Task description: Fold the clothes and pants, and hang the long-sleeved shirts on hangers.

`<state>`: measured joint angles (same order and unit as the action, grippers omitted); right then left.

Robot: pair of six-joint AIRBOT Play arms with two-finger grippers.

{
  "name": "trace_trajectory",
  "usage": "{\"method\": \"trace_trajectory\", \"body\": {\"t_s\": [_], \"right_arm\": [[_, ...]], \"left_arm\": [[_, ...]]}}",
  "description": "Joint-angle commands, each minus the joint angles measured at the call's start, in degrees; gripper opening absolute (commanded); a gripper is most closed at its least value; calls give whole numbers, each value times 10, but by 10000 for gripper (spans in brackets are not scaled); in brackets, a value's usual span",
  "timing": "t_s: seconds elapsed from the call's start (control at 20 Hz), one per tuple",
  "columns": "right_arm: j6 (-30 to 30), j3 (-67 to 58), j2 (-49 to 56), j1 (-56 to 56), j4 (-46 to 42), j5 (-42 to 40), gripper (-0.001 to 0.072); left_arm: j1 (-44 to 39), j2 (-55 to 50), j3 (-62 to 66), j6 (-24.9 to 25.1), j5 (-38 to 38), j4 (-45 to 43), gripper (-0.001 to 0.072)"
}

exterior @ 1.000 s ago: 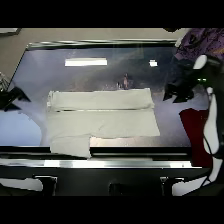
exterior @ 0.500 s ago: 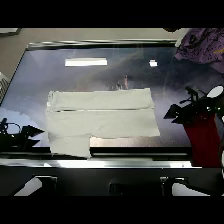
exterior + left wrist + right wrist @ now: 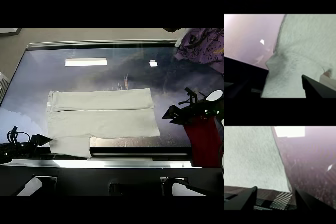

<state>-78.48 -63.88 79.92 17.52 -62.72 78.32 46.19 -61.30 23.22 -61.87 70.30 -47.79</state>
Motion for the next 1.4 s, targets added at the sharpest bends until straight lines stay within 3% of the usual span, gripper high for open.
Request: {"method": "trace_trajectory", "body": {"t_s": [0.0, 0.3, 0.45, 0.7, 0.95, 1.1, 1.35], "right_arm": [[1, 1, 0, 0, 2, -16, 514], [1, 1, 0, 0, 4, -21, 514], [1, 1, 0, 0, 4, -22, 514], [-3, 1, 0, 0, 4, -22, 513], [-3, 1, 9, 3, -44, -47, 479], [15, 14, 54, 30, 1, -2, 491], [52, 50, 85, 36, 46, 2, 498]], "left_arm": [[-16, 1, -4, -1, 12, -9, 705], [-63, 0, -5, -26, 35, -23, 701], [-63, 0, -5, -26, 67, -24, 477], [-63, 0, -5, -26, 78, -21, 25], [-63, 0, -5, -26, 77, -22, 28], [-63, 0, -4, -26, 73, -21, 27], [-63, 0, -4, -24, 71, -21, 28]]}}
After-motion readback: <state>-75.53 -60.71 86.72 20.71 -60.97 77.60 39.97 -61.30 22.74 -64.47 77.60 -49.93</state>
